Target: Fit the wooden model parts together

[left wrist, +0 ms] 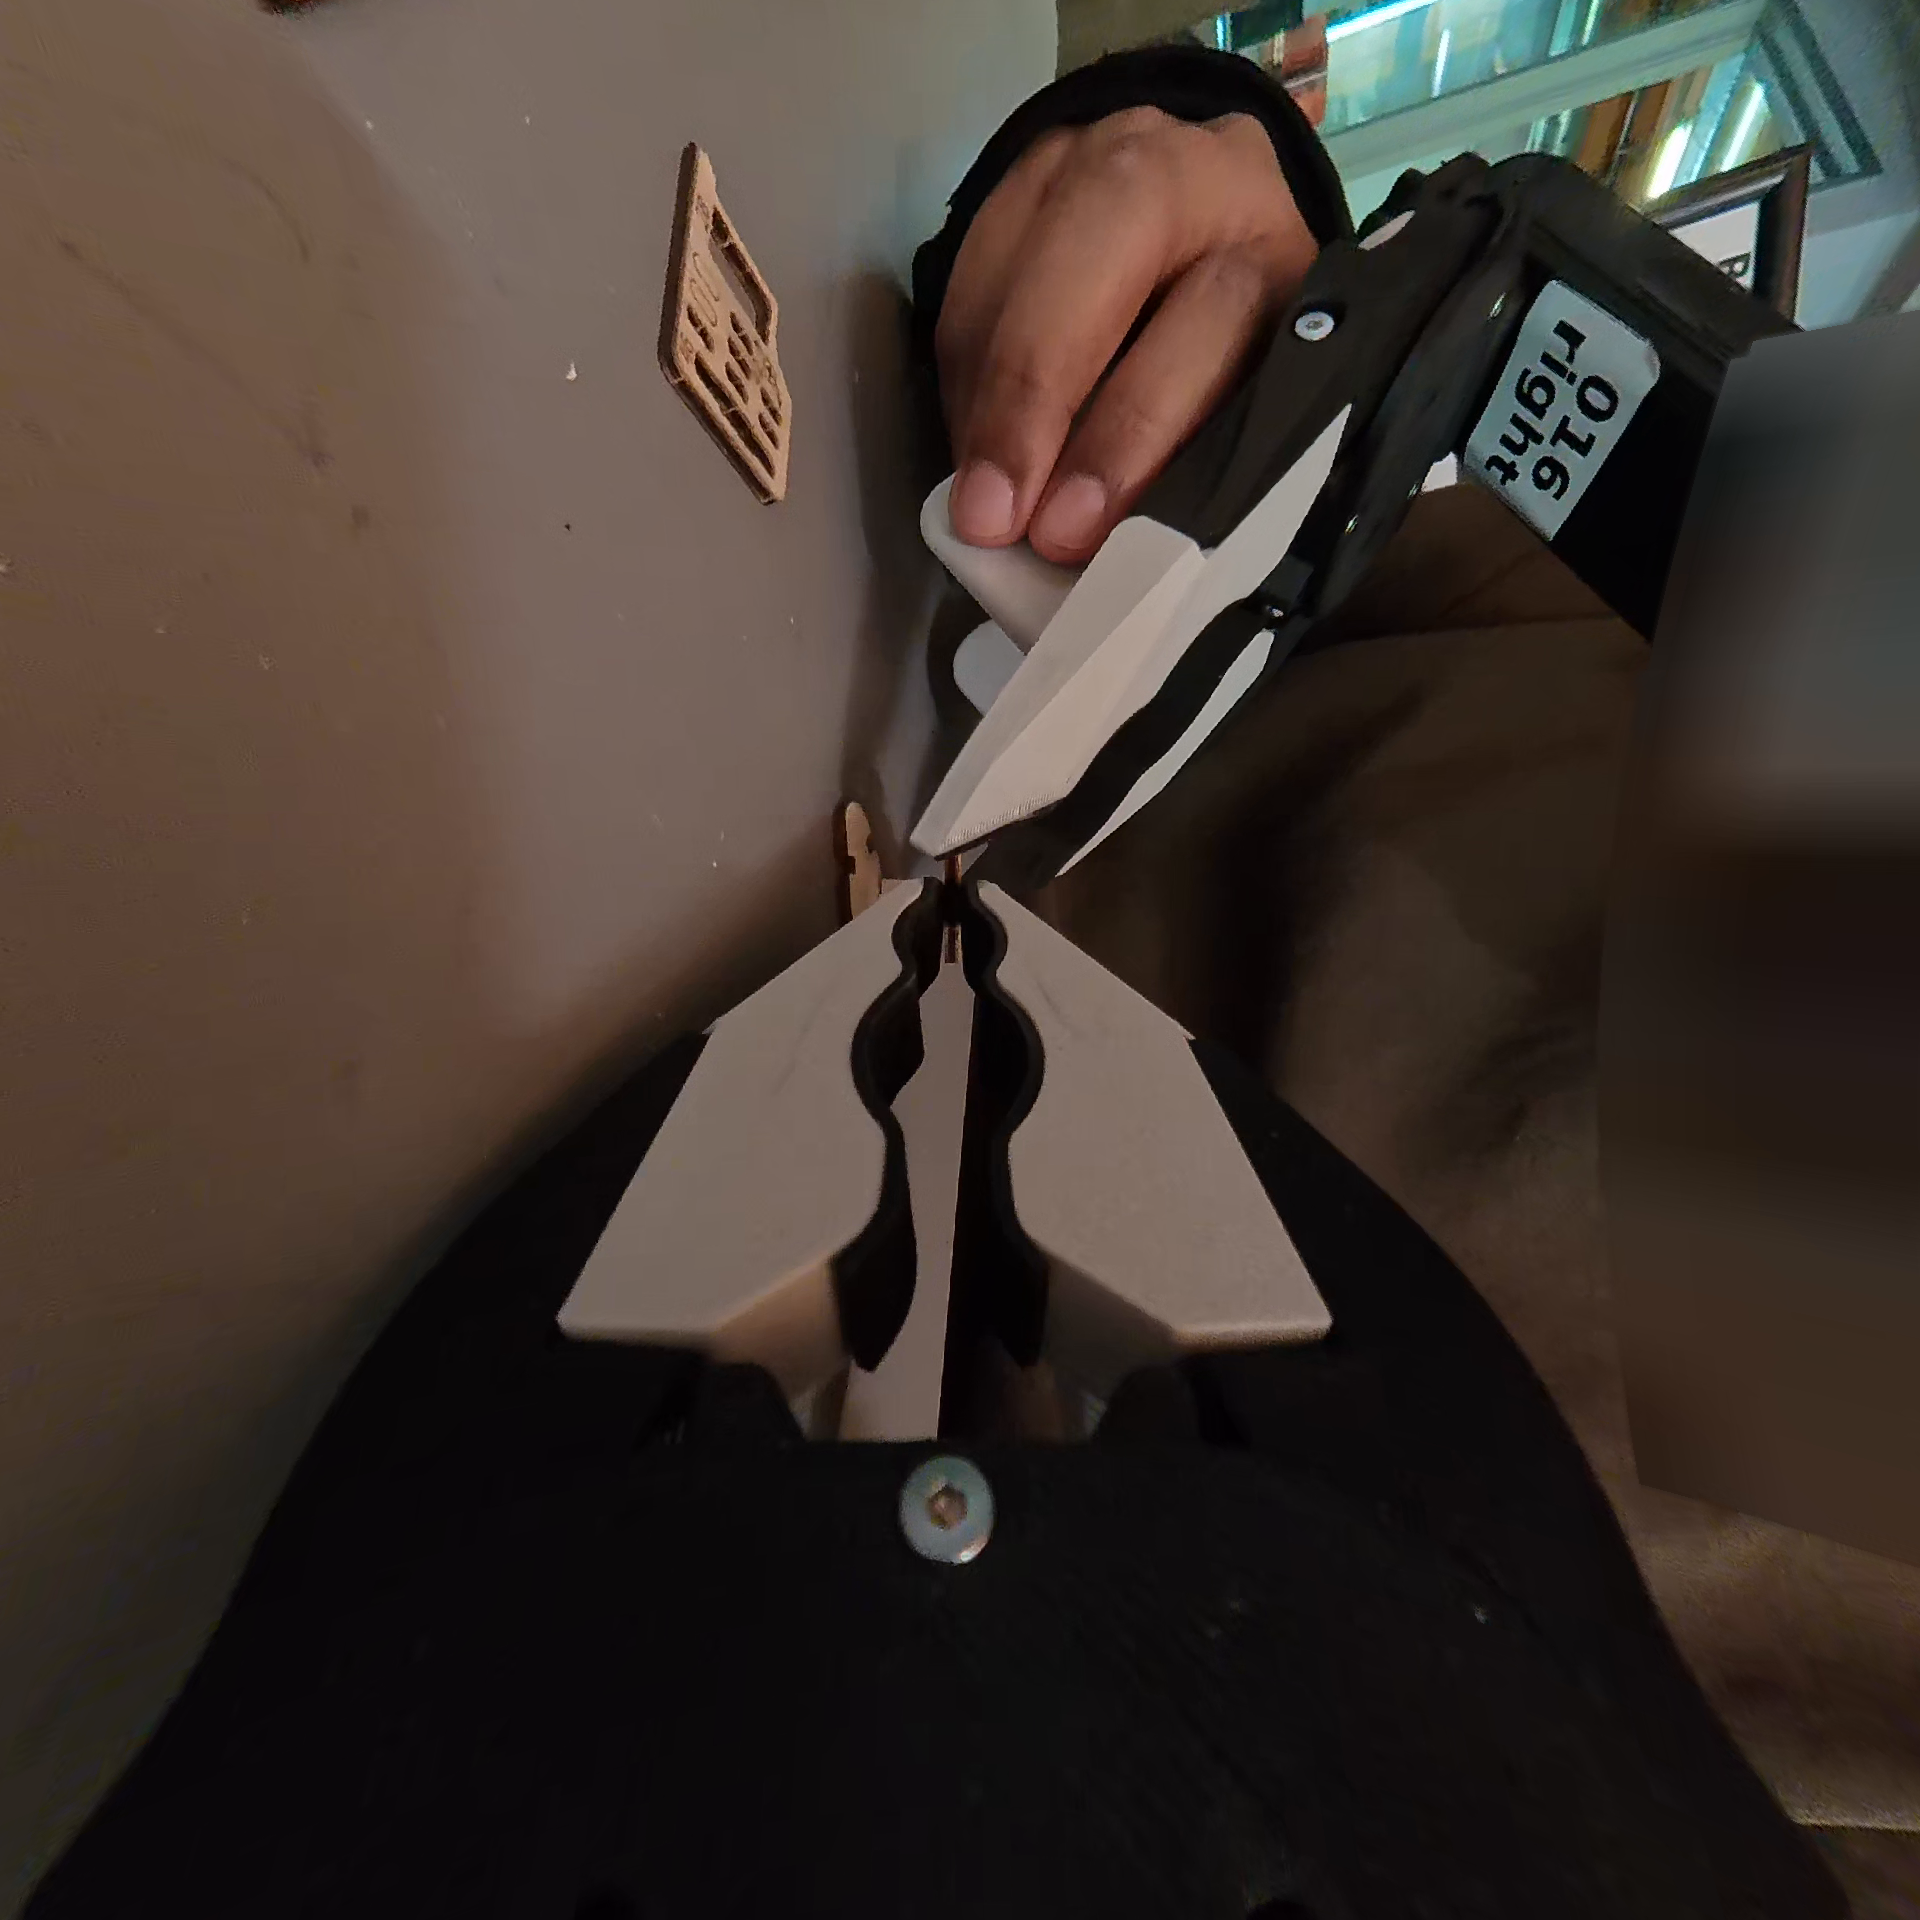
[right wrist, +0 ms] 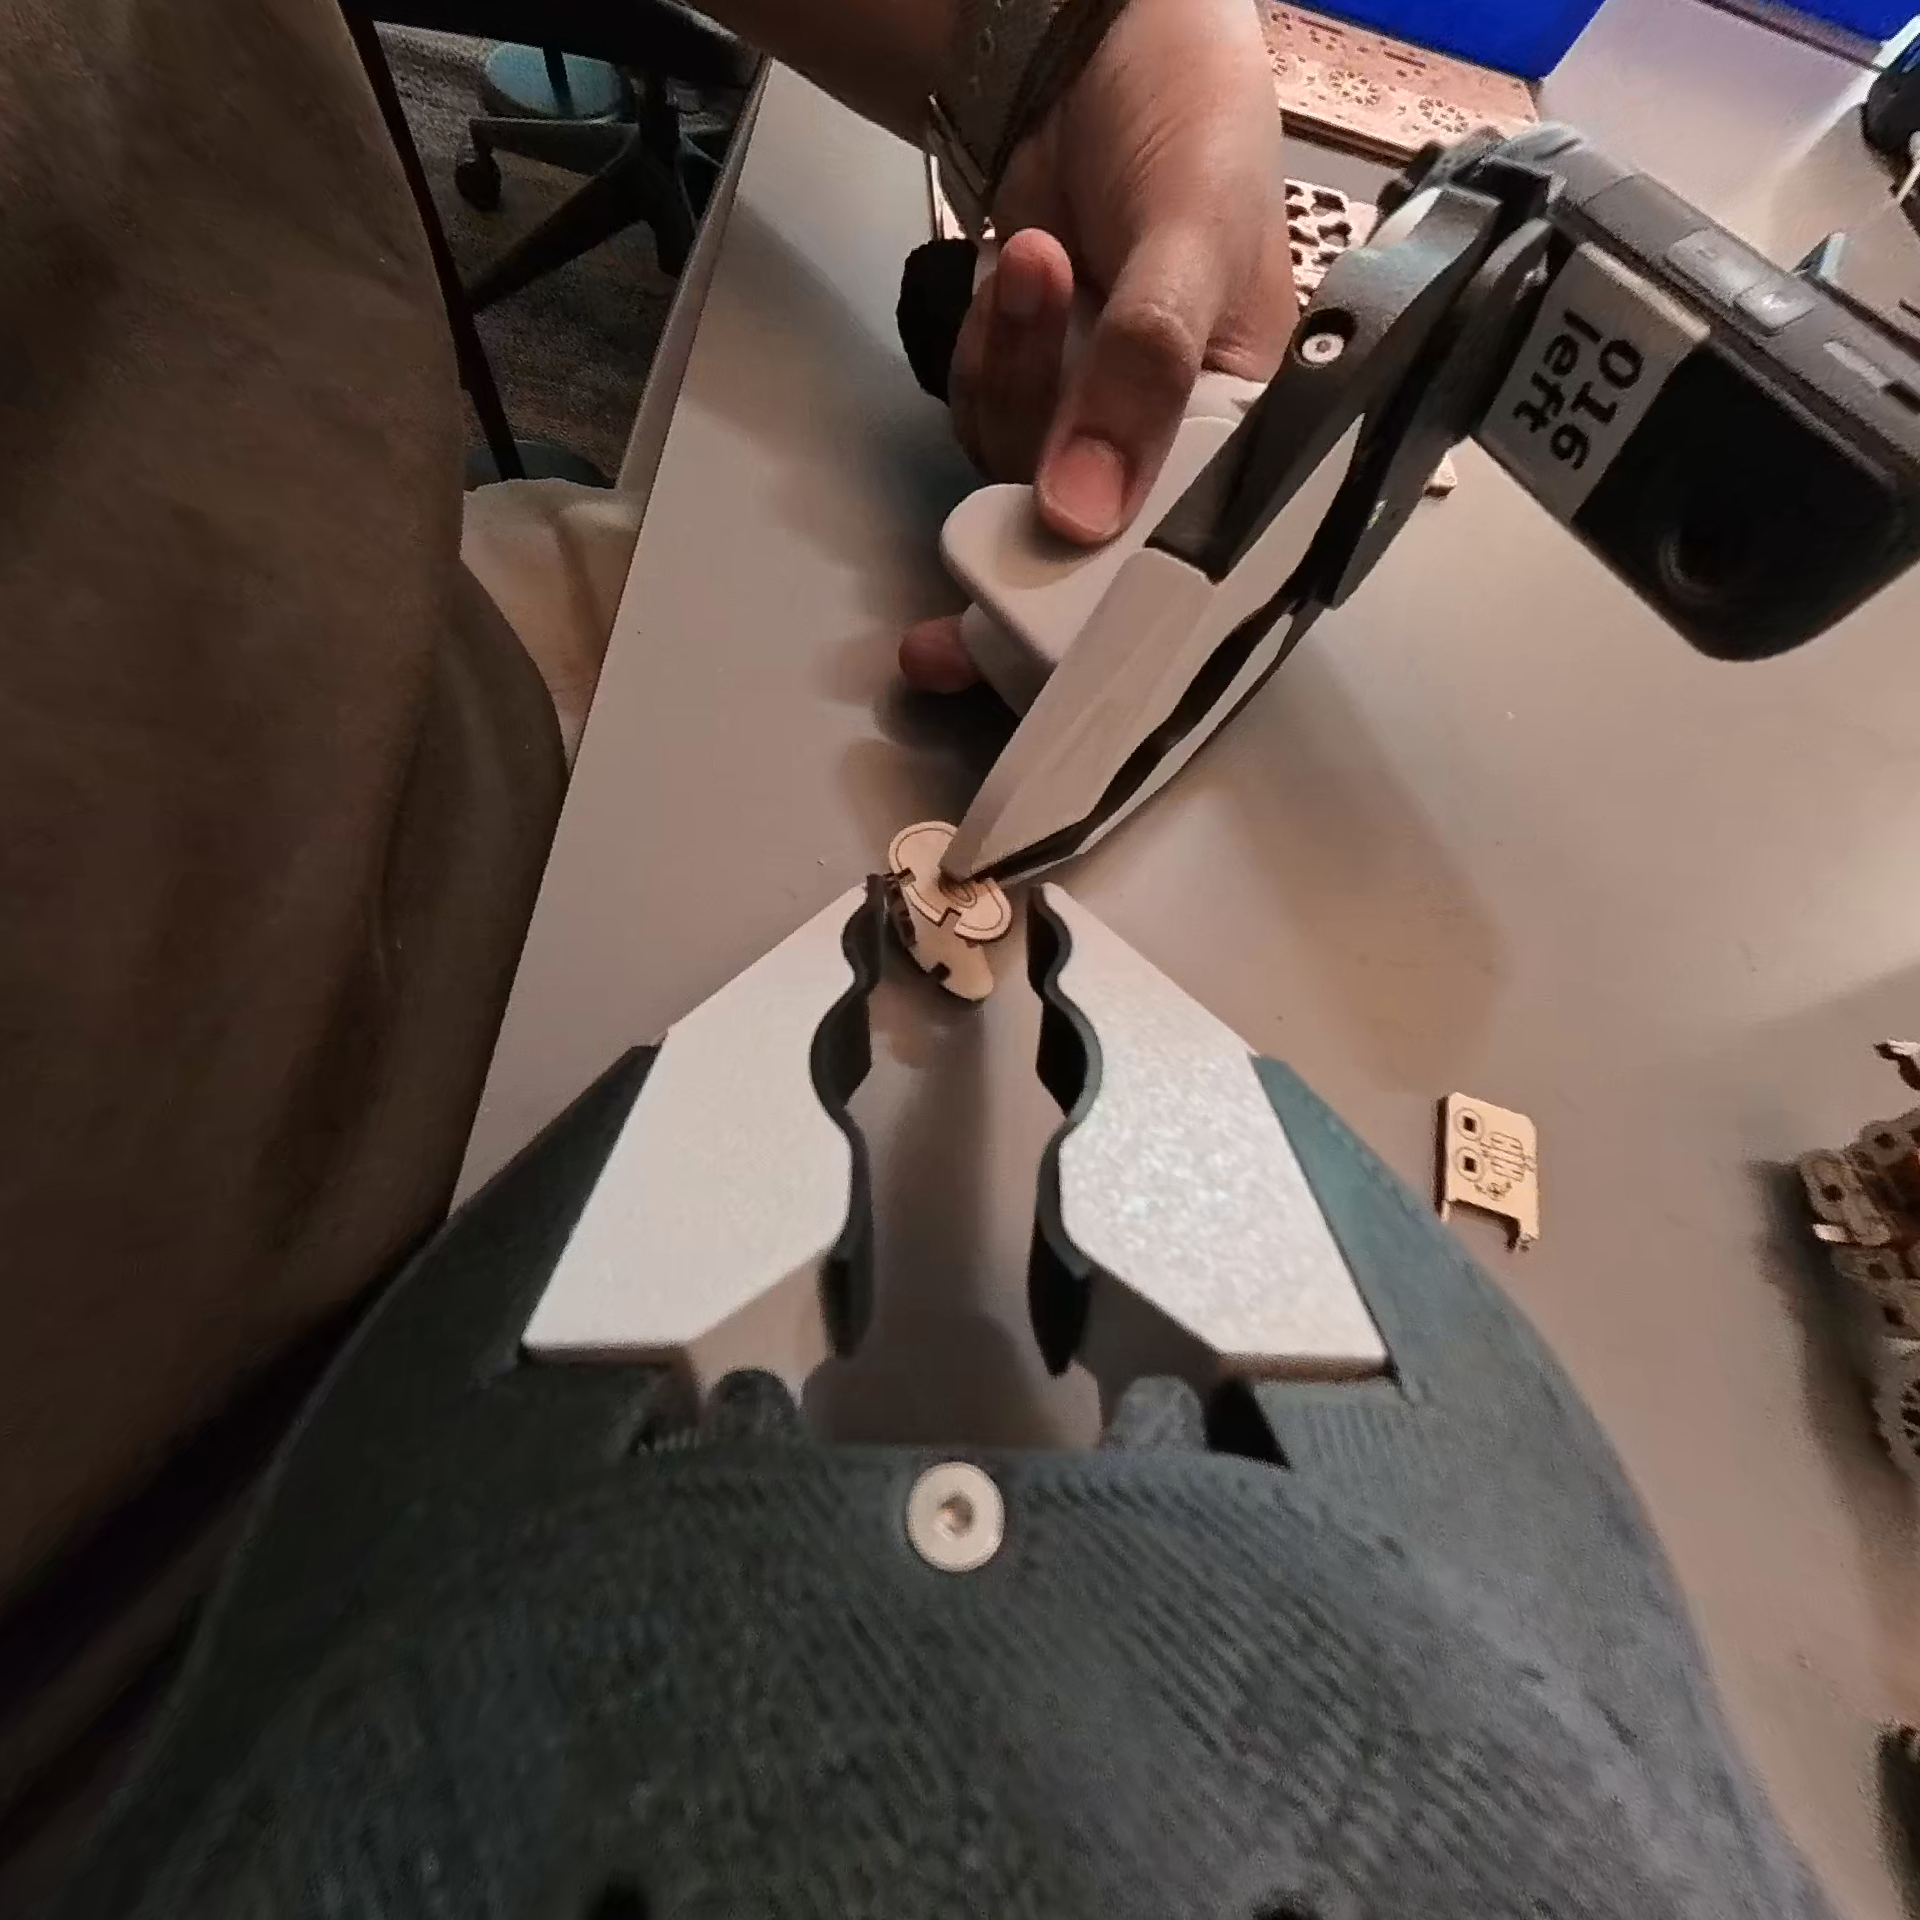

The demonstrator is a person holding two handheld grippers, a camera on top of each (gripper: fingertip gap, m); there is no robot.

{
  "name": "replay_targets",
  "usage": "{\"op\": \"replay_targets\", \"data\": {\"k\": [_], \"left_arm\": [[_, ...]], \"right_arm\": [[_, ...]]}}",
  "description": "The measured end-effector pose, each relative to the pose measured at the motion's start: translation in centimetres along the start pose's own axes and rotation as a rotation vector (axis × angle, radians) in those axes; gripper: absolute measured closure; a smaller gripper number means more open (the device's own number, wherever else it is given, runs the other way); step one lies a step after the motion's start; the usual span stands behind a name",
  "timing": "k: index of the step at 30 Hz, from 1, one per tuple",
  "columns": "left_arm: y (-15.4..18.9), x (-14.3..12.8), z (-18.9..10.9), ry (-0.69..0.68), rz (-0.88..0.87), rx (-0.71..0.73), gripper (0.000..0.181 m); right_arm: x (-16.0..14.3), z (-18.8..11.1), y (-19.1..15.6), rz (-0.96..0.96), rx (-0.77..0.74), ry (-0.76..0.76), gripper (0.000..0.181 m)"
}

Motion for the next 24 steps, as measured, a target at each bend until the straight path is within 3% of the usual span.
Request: {"op": "replay_targets", "data": {"k": [24], "left_arm": [[0.02,0.17,0.49,-0.079,-0.014,-0.034,0.181]], "right_arm": [[-0.29,-0.21,0.07,-0.002,0.075,-0.010,0.155]]}}
Point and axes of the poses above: each gripper's, where its closed fingertips meet, z out along the fingers, x out of its top, y = z × x across the jaws, the point moved 2 cm from there along -z, back along the fingers, and after that the axes turned 12 degrees about y, right-handed, at the moved point
